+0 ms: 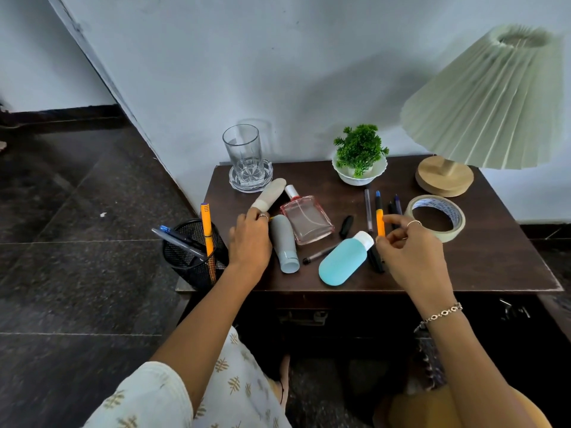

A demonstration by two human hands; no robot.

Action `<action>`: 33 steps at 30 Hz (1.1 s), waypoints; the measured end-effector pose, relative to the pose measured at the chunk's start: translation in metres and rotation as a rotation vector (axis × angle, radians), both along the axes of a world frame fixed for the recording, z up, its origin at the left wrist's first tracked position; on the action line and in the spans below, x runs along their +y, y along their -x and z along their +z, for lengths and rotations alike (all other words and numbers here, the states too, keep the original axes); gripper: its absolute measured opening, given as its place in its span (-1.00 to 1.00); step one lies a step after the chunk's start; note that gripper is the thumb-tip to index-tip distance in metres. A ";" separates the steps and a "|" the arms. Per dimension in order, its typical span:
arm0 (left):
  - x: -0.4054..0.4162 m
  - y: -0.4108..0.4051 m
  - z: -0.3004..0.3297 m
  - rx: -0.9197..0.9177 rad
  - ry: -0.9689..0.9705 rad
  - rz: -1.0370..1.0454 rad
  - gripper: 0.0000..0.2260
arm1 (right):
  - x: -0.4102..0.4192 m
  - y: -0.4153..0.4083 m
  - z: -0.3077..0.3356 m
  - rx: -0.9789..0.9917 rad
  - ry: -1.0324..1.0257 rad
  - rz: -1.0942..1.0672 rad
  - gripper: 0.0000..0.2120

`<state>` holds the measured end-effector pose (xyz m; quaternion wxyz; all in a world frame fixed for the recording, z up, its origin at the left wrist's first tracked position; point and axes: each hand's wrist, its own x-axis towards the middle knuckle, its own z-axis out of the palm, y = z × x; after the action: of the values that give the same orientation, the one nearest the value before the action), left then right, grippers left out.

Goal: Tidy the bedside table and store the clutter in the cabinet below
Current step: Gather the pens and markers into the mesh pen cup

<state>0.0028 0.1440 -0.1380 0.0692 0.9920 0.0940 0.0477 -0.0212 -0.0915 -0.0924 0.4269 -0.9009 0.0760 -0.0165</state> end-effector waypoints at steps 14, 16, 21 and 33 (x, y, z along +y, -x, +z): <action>0.002 0.003 0.019 -0.319 0.387 0.061 -0.79 | 0.005 -0.006 -0.006 -0.042 -0.129 0.057 -0.65; -0.006 0.012 0.027 -0.326 0.707 0.084 -0.83 | 0.005 -0.006 -0.007 -0.041 -0.165 0.068 -0.71; -0.027 0.029 0.042 -0.200 1.616 0.173 -0.85 | 0.008 -0.004 -0.003 -0.098 -0.179 0.106 -0.77; -0.026 0.027 0.043 -0.099 1.916 0.176 -0.89 | 0.011 0.001 0.001 -0.146 -0.041 0.215 -0.77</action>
<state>-0.0239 0.1183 -0.0948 0.8498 0.5008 0.1642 -0.0027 -0.0227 -0.0807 -0.0914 0.4489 -0.8914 -0.0519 -0.0347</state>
